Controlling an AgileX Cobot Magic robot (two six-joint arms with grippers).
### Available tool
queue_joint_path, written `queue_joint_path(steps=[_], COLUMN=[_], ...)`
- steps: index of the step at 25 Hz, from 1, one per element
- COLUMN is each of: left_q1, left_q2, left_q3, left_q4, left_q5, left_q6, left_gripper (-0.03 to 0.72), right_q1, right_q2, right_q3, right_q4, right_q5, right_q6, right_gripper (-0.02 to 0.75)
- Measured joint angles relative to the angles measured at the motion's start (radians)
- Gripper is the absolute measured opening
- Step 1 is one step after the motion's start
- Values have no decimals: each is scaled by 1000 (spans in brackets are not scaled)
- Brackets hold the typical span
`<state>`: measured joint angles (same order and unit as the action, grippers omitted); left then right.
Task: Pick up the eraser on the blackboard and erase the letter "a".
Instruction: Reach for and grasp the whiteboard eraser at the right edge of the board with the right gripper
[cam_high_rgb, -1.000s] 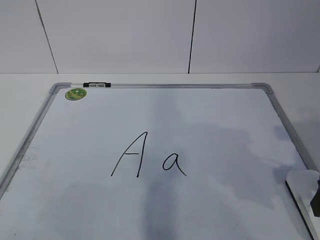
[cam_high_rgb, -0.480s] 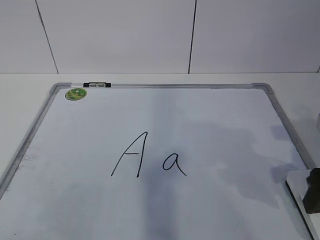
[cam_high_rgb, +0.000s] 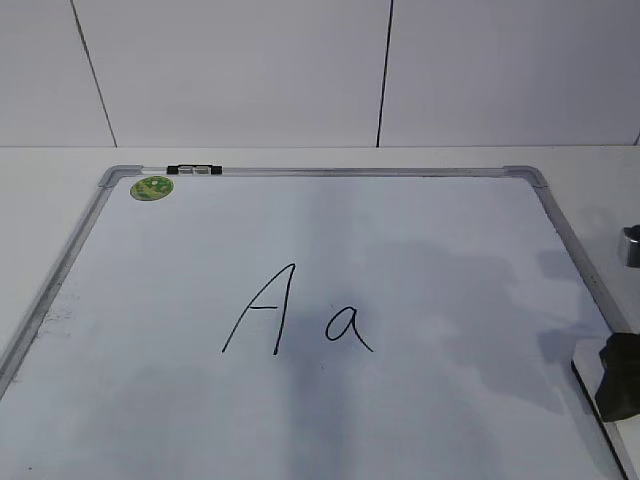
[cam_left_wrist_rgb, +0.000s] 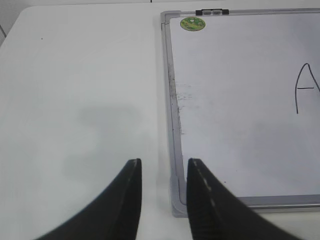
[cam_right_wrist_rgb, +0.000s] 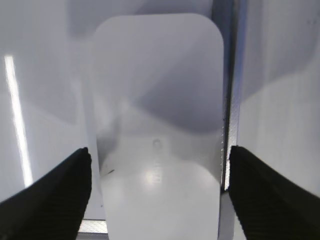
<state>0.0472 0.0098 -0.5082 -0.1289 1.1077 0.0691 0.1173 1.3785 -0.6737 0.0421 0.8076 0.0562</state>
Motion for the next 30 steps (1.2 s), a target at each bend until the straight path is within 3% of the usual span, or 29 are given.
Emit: queue_joint_path(steps=[18,30], left_q1=[0,0], left_q2=[0,0], left_q3=[0,0], left_q4=[0,0], left_q5=[0,0], left_q6=[0,0], left_gripper=[235,235], right_q1=[21,21], right_q2=[95,95], right_q3=[-35,-35], right_q4=[-19,-31], right_q5=[0,6], right_q6=[2,4], right_gripper=[673,613])
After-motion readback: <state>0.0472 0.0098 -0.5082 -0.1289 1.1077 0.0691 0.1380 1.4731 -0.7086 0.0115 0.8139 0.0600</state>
